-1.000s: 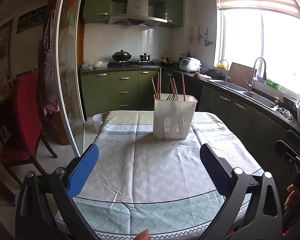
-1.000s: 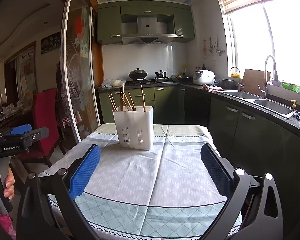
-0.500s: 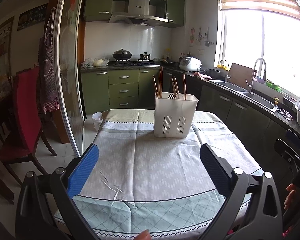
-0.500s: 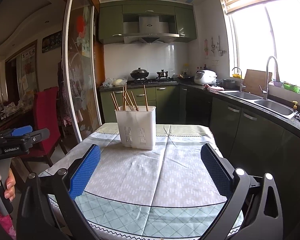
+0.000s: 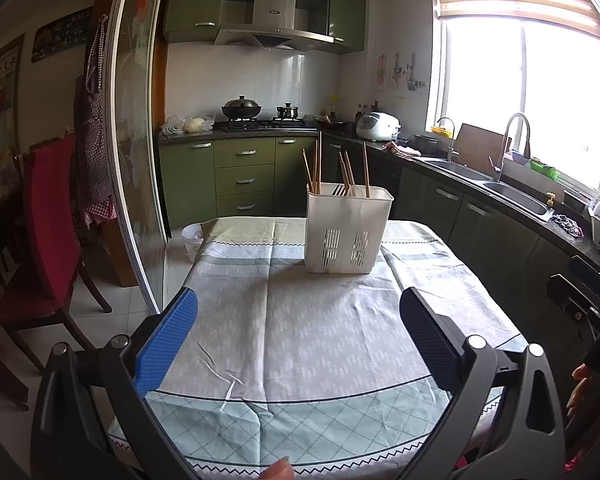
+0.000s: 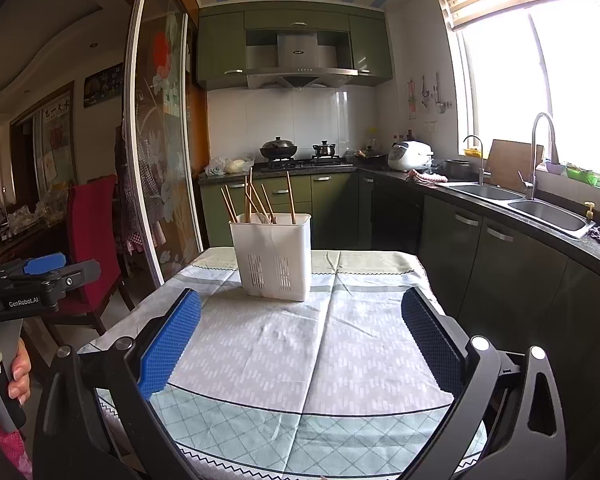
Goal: Organize utensils
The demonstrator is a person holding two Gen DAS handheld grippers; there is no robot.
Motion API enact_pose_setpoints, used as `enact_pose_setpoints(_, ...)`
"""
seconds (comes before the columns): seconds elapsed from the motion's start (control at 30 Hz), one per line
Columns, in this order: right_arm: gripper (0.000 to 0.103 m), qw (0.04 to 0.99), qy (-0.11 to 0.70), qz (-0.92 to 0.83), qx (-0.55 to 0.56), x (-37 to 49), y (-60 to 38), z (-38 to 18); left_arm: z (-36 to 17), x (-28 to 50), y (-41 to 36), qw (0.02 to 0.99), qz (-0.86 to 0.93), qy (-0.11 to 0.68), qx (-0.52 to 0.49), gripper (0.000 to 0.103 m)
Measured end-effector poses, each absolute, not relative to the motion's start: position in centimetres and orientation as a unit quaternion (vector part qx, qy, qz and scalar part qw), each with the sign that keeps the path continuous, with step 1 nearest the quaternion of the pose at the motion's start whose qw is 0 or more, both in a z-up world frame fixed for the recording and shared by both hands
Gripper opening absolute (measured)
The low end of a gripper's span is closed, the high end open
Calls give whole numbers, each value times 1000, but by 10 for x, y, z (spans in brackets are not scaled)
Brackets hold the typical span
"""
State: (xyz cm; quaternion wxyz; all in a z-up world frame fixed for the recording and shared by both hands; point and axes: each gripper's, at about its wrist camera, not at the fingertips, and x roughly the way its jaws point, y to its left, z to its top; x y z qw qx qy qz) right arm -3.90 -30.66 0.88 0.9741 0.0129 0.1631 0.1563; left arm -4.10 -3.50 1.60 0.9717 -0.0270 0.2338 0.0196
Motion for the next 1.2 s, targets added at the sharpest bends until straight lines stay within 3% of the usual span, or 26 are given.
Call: enact_pose_setpoints(1.2, 99, 973, 169, 154, 11, -37, -301, 2, 14, -36, -41, 968, 35, 247, -14, 96)
